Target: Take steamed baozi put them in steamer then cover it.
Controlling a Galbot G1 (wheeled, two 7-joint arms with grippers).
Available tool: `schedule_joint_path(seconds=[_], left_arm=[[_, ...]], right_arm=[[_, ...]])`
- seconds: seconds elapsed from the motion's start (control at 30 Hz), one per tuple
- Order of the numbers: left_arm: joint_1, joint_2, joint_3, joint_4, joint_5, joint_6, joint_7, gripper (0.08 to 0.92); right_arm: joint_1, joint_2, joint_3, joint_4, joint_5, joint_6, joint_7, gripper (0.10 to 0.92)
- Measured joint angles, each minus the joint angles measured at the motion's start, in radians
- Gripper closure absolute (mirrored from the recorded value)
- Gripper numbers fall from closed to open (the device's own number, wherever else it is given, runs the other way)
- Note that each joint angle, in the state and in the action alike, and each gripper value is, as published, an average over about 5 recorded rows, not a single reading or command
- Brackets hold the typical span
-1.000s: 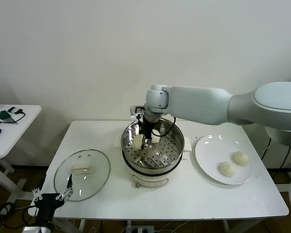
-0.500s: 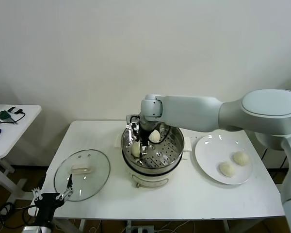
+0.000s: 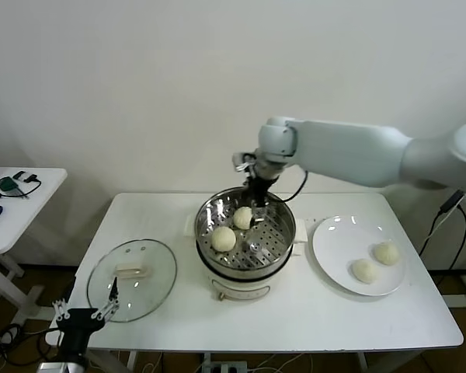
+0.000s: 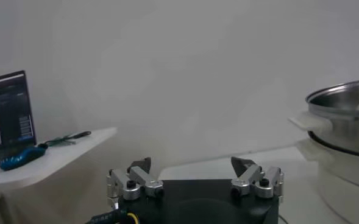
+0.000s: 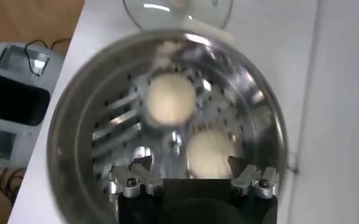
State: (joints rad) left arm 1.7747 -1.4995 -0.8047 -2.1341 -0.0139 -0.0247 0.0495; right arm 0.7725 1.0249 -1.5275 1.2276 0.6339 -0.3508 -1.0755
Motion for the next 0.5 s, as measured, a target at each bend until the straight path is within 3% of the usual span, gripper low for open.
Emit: schedule_joint_path(seconds=[0.5], left_arm=[[-0.007,-0.005,-0.001,0.002,0.02,0.011,0.003,0.177]], right_arm=[[-0.292,-0.371,0.232,0.007,-0.333,0.092,-0.084,0.203]])
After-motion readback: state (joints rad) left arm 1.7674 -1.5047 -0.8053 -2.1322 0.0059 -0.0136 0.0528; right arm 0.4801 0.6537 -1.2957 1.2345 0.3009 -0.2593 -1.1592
